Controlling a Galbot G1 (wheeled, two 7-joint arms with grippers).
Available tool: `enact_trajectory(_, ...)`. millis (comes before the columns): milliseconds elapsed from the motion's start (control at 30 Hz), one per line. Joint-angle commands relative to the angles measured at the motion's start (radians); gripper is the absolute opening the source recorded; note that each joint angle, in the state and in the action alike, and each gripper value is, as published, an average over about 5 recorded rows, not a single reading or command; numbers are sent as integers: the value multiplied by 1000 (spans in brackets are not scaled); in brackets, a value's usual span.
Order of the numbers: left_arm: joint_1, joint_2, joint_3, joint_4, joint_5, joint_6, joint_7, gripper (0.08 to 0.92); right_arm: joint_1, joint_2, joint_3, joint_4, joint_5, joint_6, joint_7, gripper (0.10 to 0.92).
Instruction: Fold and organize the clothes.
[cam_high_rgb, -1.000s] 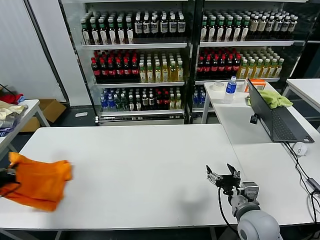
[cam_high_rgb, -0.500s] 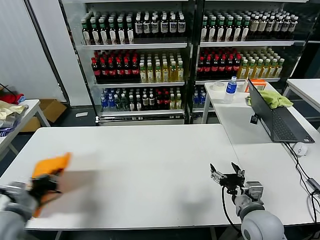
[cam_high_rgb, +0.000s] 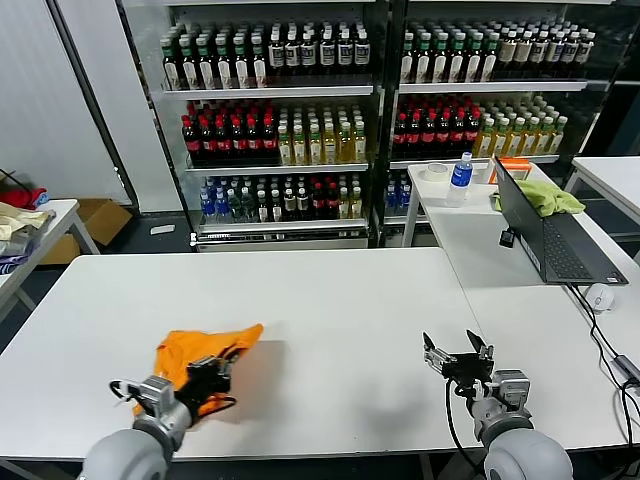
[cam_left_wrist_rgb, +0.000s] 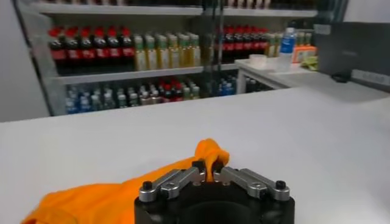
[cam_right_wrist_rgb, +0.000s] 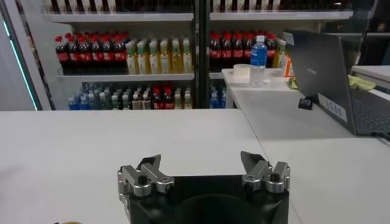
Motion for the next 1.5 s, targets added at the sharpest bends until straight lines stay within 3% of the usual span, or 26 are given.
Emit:
enact_trajectory(33, -57, -50, 160, 5, 2, -63, -6, 135, -1, -2, -2, 4, -4, -1, -5, 823)
enact_trajectory(267, -33, -92, 200, -26, -12, -134, 1, 325, 31, -22, -17, -1, 10, -5, -21, 823)
enact_trajectory(367, -37, -72, 162, -41, -22, -153, 7, 412, 63, -26, -48, -6, 36, -8, -33, 823)
enact_trajectory(633, -4, 85, -156, 38, 112, -300, 69, 637, 213, -24, -268, -72, 109, -11, -58, 823)
enact_trajectory(867, 45, 134, -394, 118, 90, -296, 72, 808, 343, -20, -562, -115, 276, -15, -26, 823)
enact_trajectory(1133, 85, 121, -427, 101, 88, -290, 72, 823, 419, -2, -735, -204, 383, -14, 28, 823)
enact_trajectory(1500, 80, 112, -400, 107, 92, -287, 70, 823, 449, 32, -728, -292, 500, -14, 142, 823)
